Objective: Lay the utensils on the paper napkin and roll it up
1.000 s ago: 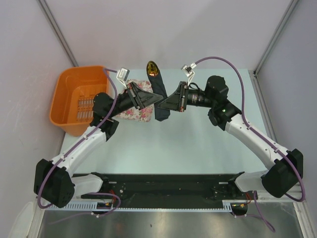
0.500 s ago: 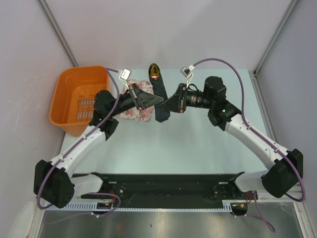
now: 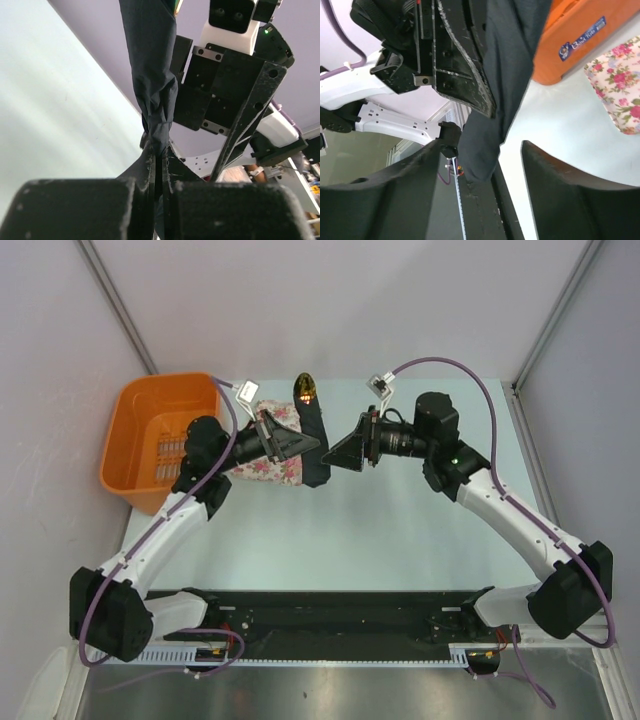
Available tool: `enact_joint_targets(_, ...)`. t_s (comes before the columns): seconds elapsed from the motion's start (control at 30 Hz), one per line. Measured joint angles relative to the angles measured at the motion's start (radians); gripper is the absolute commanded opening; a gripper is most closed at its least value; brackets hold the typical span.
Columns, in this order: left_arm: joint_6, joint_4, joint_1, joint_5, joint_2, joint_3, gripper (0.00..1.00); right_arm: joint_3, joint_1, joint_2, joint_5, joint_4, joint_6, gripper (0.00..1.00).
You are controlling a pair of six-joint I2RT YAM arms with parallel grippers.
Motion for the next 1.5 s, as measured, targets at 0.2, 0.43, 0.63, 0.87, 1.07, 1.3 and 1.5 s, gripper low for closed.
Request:
enact_joint_targets(0.2,0.149,-0.176,0.114,0.068,0.002,0.080,0.00,0.010,-0.035,-0.001,-0.002,-0.058,-0.032,0.92)
enact_joint_targets(0.43,0.459,-0.494,0.402,0.139,0.088,0.322,0.00,0.027,-0.075,-0.005,-0.006,-0.146,-0.094,1.00)
enact_joint_targets(0.63,0.720,-0.740,0.563,0.116,0.175,0.486,0.00,0.078,-0.089,-0.005,-0.006,-0.248,-0.169,1.00)
enact_joint_targets(0.87,0.925,-0.919,0.663,0.028,0.189,0.560,0.00,0.097,-0.139,-0.046,0.026,-0.387,-0.278,1.00)
enact_joint_targets(1.07,1.022,-0.973,0.747,0.009,0.248,0.565,0.00,0.125,-0.193,-0.064,0.072,-0.484,-0.357,1.00)
enact_joint_targets(1.3,1.057,-1.019,0.824,0.008,0.449,0.626,0.00,0.159,-0.201,0.003,0.109,-0.536,-0.437,1.00)
enact_joint_targets(1.5,1.053,-1.030,0.823,0.014,0.639,0.713,0.00,0.201,-0.211,0.114,0.127,-0.562,-0.557,1.00)
